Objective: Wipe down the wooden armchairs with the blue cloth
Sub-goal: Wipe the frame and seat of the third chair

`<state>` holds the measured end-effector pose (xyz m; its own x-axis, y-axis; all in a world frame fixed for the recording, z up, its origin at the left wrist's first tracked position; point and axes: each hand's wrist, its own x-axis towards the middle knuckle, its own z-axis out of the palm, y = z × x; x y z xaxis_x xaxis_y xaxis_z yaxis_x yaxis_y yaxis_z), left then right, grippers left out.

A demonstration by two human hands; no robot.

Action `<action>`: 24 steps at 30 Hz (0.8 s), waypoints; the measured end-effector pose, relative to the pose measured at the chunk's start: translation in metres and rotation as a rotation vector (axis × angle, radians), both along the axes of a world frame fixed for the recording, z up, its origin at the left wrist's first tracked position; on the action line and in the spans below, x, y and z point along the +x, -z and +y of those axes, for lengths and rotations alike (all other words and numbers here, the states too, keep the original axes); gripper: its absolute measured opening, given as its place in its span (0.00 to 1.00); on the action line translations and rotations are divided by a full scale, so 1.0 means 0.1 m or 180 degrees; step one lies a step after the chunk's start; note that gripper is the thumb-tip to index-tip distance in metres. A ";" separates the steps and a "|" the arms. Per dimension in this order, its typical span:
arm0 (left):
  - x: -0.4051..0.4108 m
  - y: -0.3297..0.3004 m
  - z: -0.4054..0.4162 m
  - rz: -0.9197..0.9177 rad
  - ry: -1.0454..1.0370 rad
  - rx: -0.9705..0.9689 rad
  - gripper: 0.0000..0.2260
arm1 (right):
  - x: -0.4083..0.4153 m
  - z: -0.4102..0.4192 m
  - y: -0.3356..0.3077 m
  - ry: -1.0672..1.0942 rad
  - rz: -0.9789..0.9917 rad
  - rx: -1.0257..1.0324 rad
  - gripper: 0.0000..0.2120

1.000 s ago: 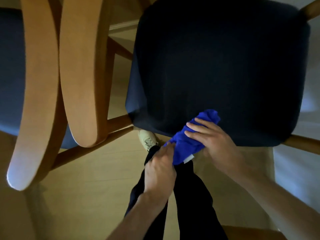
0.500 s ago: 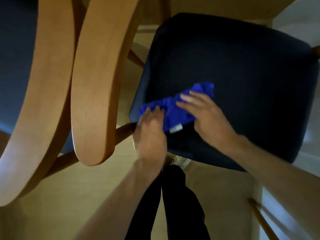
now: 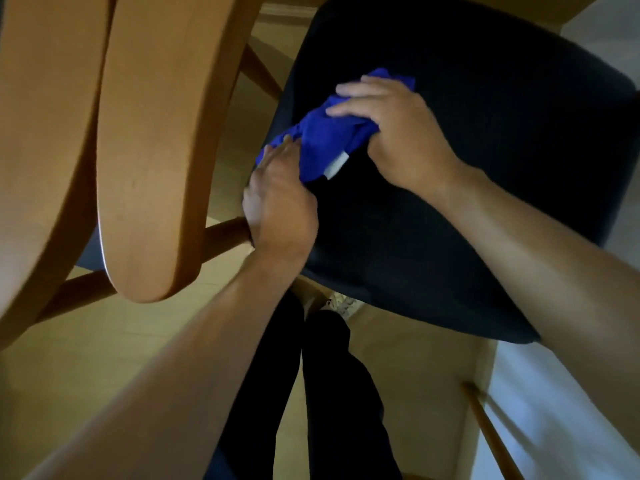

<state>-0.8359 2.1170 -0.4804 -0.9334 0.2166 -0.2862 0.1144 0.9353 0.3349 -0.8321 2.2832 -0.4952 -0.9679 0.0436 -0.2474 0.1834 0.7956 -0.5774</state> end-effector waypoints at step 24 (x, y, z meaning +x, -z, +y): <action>1.15 0.16 -0.52 -0.0848 -0.1878 0.0276 0.29 | 0.03 -0.80 0.11 -0.1859 -0.0117 -0.0416 0.21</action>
